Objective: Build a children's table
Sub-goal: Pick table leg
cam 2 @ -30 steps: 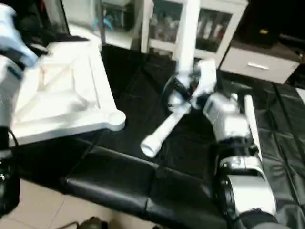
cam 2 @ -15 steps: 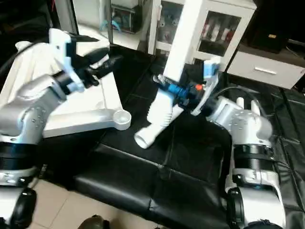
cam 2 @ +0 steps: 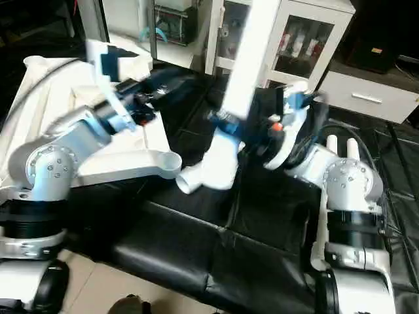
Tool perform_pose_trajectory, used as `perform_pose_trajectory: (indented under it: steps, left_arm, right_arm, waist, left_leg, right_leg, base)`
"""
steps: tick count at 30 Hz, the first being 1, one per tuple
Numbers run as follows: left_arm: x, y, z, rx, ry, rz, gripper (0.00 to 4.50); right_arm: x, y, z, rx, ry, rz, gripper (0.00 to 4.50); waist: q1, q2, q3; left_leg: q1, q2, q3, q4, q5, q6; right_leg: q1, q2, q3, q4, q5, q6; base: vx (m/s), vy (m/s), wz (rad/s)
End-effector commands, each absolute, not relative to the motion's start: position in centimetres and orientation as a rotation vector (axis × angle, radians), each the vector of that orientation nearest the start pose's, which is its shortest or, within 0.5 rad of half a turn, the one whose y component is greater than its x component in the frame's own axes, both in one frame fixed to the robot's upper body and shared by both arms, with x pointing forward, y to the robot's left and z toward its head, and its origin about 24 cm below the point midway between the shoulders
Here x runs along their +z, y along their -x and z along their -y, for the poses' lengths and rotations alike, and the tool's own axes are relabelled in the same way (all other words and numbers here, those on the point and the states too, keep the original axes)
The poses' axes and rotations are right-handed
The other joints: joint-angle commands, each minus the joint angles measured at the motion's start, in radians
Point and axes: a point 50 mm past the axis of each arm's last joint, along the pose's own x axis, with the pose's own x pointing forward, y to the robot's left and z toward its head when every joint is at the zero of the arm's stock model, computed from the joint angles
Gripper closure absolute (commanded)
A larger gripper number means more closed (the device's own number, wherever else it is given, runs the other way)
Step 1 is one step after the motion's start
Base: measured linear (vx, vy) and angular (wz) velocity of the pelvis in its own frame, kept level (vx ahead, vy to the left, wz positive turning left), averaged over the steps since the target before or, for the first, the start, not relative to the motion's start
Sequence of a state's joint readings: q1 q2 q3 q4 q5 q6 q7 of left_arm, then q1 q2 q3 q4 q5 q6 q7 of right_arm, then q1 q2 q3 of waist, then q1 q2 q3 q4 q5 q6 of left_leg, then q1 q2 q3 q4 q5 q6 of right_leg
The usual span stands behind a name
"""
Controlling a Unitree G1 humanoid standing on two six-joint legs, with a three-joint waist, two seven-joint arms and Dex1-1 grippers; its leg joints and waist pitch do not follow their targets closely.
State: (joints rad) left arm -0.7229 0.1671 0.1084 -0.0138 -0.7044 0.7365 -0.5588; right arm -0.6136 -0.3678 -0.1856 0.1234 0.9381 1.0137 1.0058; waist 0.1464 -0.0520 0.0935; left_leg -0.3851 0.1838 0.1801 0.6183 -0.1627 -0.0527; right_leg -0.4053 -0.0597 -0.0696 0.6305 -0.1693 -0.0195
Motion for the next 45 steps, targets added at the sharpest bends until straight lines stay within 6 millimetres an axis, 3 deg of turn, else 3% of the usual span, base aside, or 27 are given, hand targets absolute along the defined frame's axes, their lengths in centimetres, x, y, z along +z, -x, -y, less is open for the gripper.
perform_pose_trajectory:
  steps: [1, 5, 10, 19, 43, 45]
  left_arm:
    - [22.5, -31.9, -8.8, -1.064, 0.422, 0.106, 0.73]
    - [22.5, -31.2, -8.3, -1.165, 0.501, 0.039, 0.41]
    - [22.9, -30.6, -8.3, -1.244, 0.577, 0.016, 0.02]
    - [22.2, -30.3, -8.1, -1.238, 0.574, -0.069, 0.00]
    - [21.9, -32.0, -9.0, -1.065, 0.586, -0.104, 1.99]
    - [22.0, -32.1, -9.1, -1.059, 0.582, -0.100, 2.06]
  right_arm:
    - [17.4, -30.0, 14.7, 1.357, -0.636, -0.167, 2.67]
    - [16.2, -29.1, 13.5, 1.391, -0.465, -0.257, 2.67]
    - [15.4, -28.6, 13.2, 1.404, -0.379, -0.313, 2.67]
    - [14.3, -28.1, 13.0, 1.415, -0.253, -0.361, 2.67]
    - [14.3, -28.6, 12.9, 1.390, -0.234, -0.301, 2.67]
    - [14.4, -28.6, 12.9, 1.389, -0.232, -0.296, 1.97]
  waist:
    - [0.002, 0.006, -0.096]
    - [0.002, 0.005, -0.095]
    - [0.002, 0.005, -0.094]
    - [0.002, 0.006, -0.093]
    - [0.002, 0.012, -0.094]
    - [0.002, 0.013, -0.095]
  left_leg:
    - [0.023, 0.046, -0.022, -0.072, -0.225, -0.055]
    - [0.021, 0.045, -0.023, -0.073, -0.218, -0.058]
    - [0.023, 0.045, -0.024, -0.074, -0.234, -0.054]
    - [0.022, 0.046, -0.026, -0.074, -0.244, -0.054]
    - [0.024, 0.046, -0.027, -0.073, -0.248, -0.048]
    - [0.025, 0.046, -0.027, -0.073, -0.247, -0.050]
  right_leg:
    - [0.047, -0.094, 0.047, -0.089, -0.343, -0.142]
    - [0.047, -0.092, 0.048, -0.089, -0.347, -0.127]
    - [0.046, -0.091, 0.048, -0.093, -0.368, -0.117]
    - [0.047, -0.091, 0.048, -0.095, -0.379, -0.095]
    - [0.048, -0.088, 0.048, -0.092, -0.337, -0.123]
    - [0.049, -0.089, 0.048, -0.091, -0.334, -0.125]
  base:
    - [0.000, 0.000, 0.00]
    - [0.000, 0.000, 0.00]
    - [0.000, 0.000, 0.00]
    - [0.000, 0.000, 0.00]
    - [0.000, 0.000, 0.00]
    - [0.000, 0.000, 0.00]
